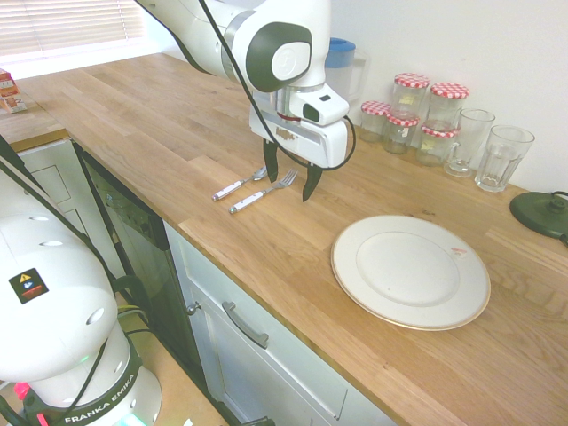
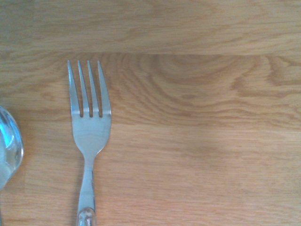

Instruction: Put the spoon into the plate

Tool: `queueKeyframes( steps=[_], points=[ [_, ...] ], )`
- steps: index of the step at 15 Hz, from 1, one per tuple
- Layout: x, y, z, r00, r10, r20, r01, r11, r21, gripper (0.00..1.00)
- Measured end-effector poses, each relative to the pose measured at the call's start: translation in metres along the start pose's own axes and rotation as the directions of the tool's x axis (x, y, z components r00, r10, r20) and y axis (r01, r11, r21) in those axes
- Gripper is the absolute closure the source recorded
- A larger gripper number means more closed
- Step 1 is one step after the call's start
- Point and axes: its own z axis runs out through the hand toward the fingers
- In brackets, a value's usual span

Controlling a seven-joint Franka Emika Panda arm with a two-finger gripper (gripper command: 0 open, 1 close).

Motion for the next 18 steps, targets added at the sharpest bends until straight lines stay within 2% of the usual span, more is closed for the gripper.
queueKeyframes(
  steps=[5, 9, 13, 15, 18],
  points=[
    [-0.011, -0.017, -0.018, 0.999, -0.001, -0.048, 0.002, 1.000, 0.010, 0.00],
    [-0.071, -0.060, -0.040, 0.997, -0.023, -0.071, 0.021, 0.999, -0.031, 0.00],
    [-0.134, -0.082, -0.029, 0.996, -0.063, -0.063, 0.059, 0.996, -0.065, 0.00],
    [-0.145, -0.078, -0.016, 0.997, -0.061, -0.054, 0.056, 0.995, -0.084, 0.00],
    [-0.149, -0.072, 0.008, 0.998, -0.049, -0.043, 0.046, 0.997, -0.062, 0.00]
  ],
)
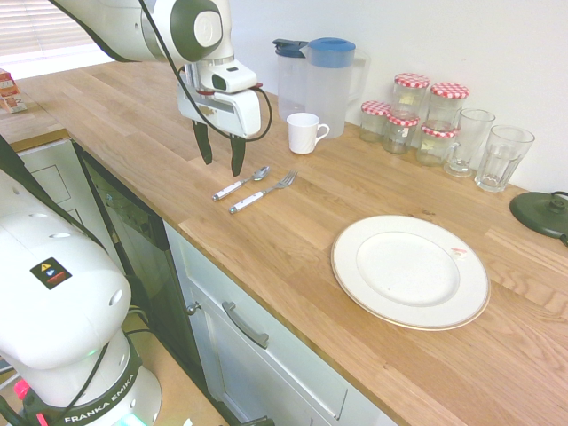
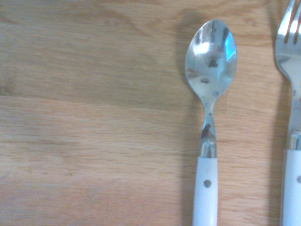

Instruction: Put the spoon into the plate

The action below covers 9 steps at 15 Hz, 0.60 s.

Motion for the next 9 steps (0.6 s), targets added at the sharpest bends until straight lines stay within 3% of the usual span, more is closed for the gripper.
queueKeyframes(
  steps=[3, 4, 9],
  points=[
    [-0.007, -0.003, 0.018, 1.000, -0.008, 0.012, 0.008, 1.000, 0.016, 0.00],
    [-0.008, -0.003, 0.022, 1.000, -0.010, 0.013, 0.009, 1.000, 0.024, 1.00],
    [-0.005, -0.009, 0.042, 1.000, -0.007, 0.013, 0.006, 0.999, 0.054, 1.00]
  ],
)
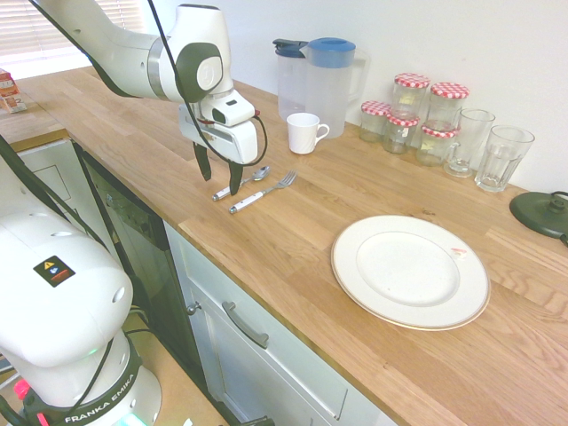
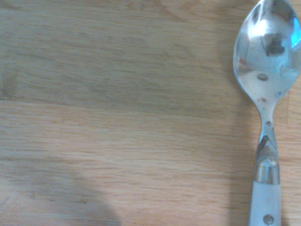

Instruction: Put the spoon into the plate

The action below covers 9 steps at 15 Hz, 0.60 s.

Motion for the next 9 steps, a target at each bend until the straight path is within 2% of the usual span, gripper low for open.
queueKeyframes(
  steps=[9],
  points=[
    [0.0019, 0.0003, 0.0018, 1.000, 0.003, -0.001, -0.003, 1.000, -0.002, 1.00]
  ],
)
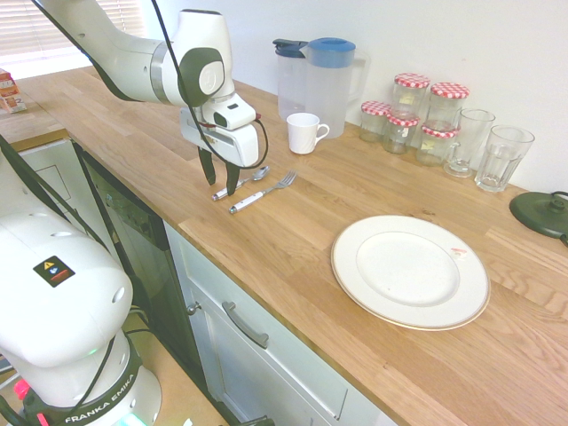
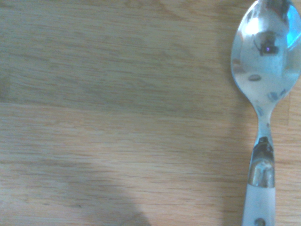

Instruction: Put the spoon into the plate

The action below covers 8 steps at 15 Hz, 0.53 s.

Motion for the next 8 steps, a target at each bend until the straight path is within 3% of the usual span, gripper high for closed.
queueKeyframes(
  steps=[8],
  points=[
    [0.0012, 0.0002, 0.0000, 1.000, 0.001, -0.002, -0.001, 1.000, 0.000, 1.00]
  ],
)
